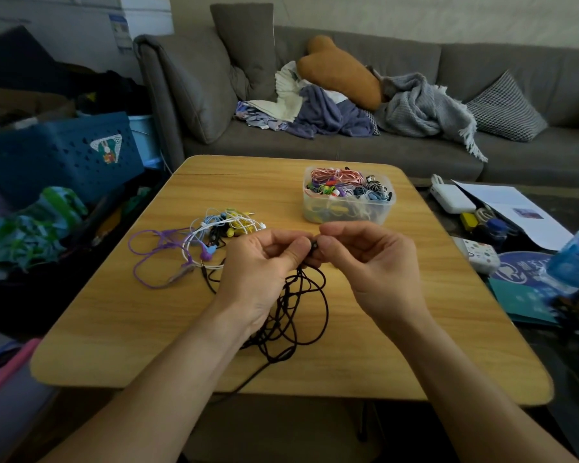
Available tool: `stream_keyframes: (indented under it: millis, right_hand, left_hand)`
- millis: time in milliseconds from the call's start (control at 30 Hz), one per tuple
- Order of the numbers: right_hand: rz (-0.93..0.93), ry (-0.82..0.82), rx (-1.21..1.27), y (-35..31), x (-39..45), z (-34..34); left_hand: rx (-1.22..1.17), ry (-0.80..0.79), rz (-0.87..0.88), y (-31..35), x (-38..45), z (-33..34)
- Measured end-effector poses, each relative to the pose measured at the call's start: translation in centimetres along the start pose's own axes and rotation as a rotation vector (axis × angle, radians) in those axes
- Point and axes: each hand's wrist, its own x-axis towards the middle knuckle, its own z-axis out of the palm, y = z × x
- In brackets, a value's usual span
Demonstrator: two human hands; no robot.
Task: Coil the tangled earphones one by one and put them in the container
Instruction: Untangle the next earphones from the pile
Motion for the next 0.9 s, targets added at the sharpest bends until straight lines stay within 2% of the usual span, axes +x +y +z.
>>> stream_keyframes:
  millis: [367, 500, 633, 900]
  right_hand:
    - [-0.013, 0.011, -0.153, -0.2, -0.1, -0.1]
    - [0.032, -0.059, -0.095, -0.4, 0.0, -0.8]
    - [-0.009, -0.111, -0.181, -0.6, -0.1, -1.0]
    - [0.015, -0.079, -0.336, -0.2, 0.3, -1.7]
  left_hand:
    - [-0.018, 0.009, -0.058, 0.0, -0.3, 0.7]
    - [-0.094, 0.037, -0.122, 0.0, -0.2, 0.9]
    - [-0.119, 0.033, -0.143, -0.1, -0.2, 0.7]
    - [-0.007, -0.031, -0.142, -0.2, -0.1, 0.5]
